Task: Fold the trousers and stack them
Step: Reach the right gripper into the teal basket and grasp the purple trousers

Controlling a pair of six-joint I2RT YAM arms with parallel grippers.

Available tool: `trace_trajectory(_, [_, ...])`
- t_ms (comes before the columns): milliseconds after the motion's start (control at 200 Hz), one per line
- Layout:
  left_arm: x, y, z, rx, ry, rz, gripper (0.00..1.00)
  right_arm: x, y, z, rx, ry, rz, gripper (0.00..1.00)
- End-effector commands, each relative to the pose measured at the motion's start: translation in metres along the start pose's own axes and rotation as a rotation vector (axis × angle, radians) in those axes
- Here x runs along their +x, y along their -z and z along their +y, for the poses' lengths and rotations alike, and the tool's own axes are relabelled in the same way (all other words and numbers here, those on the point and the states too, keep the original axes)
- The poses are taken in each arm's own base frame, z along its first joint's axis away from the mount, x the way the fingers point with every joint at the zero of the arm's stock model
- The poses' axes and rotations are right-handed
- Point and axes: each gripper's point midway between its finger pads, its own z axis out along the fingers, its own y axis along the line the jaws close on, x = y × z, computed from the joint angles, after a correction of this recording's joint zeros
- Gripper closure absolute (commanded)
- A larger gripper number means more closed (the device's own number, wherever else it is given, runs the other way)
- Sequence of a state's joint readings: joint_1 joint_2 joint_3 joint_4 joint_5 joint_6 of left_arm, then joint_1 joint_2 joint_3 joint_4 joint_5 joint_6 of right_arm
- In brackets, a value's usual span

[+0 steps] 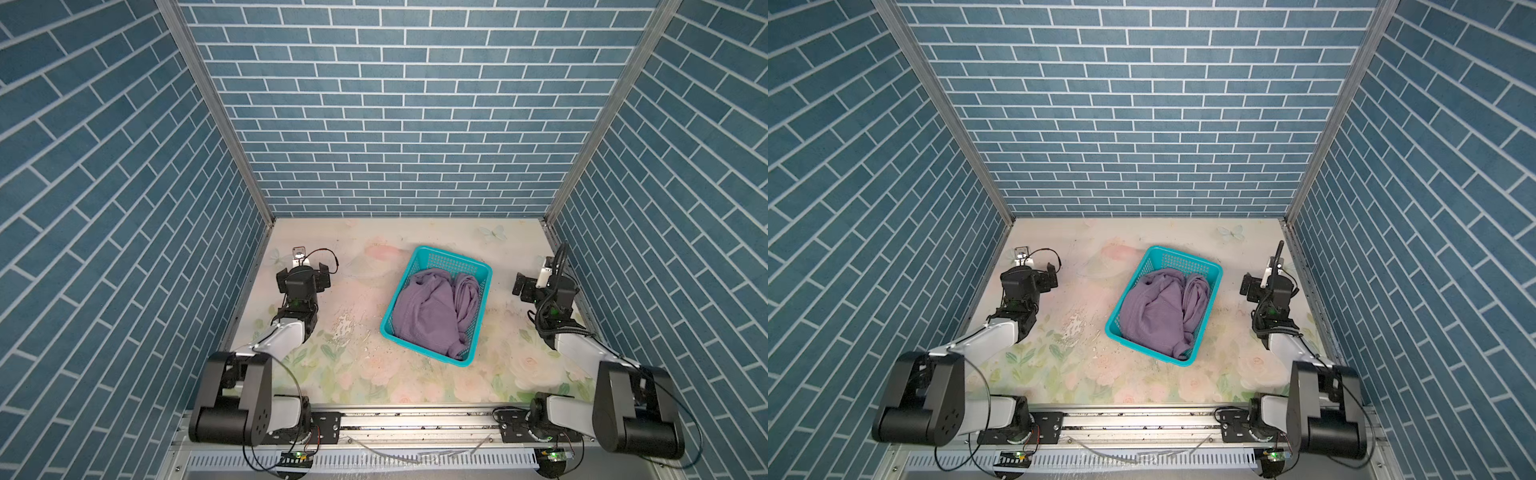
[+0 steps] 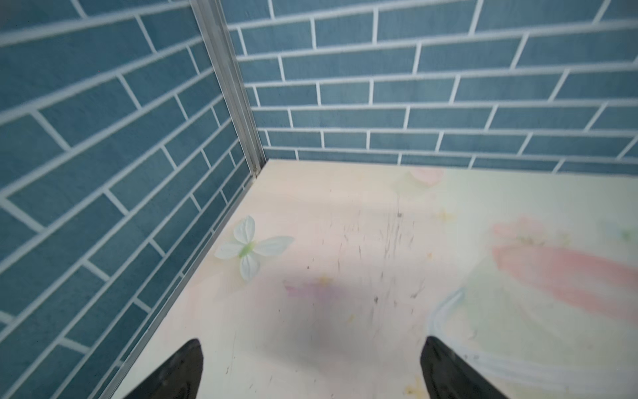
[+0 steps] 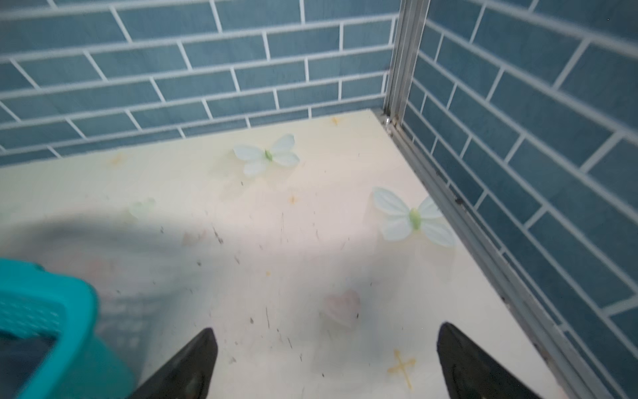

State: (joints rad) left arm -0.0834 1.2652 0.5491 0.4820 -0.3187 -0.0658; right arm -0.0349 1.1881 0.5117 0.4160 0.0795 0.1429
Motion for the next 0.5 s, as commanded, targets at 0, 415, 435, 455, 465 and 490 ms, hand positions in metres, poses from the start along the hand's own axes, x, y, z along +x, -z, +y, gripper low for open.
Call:
trace_trajectory(0, [0.014, 0.021, 0.014, -0.046, 0.168, 0.063, 0.01, 0.012, 0.019, -0.002, 0.060, -0.070, 0.116, 0.01])
trace_trajectory(415, [-0.024, 0.122, 0.078, -0.239, 0.545, 0.075, 0.01, 0.060, 0.053, 0.058, -0.009, -0.036, 0.468, 0.05])
trace_trajectory(435, [-0.033, 0.125, 0.075, -0.211, 0.548, 0.067, 0.01, 0.060, 0.054, 0.064, -0.024, -0.026, 0.471, 0.06])
trace_trajectory(455, [-0.034, 0.126, 0.072, -0.191, 0.549, 0.076, 0.01, 0.059, 0.055, 0.071, -0.040, -0.016, 0.476, 0.07])
trace_trajectory(465, [-0.035, 0.126, 0.071, -0.182, 0.548, 0.082, 0.01, 0.059, 0.055, 0.074, -0.047, -0.014, 0.477, 0.08])
trace_trajectory(490, [-0.033, 0.127, 0.067, -0.166, 0.547, 0.101, 0.01, 0.057, 0.057, 0.081, -0.063, -0.007, 0.475, 0.08])
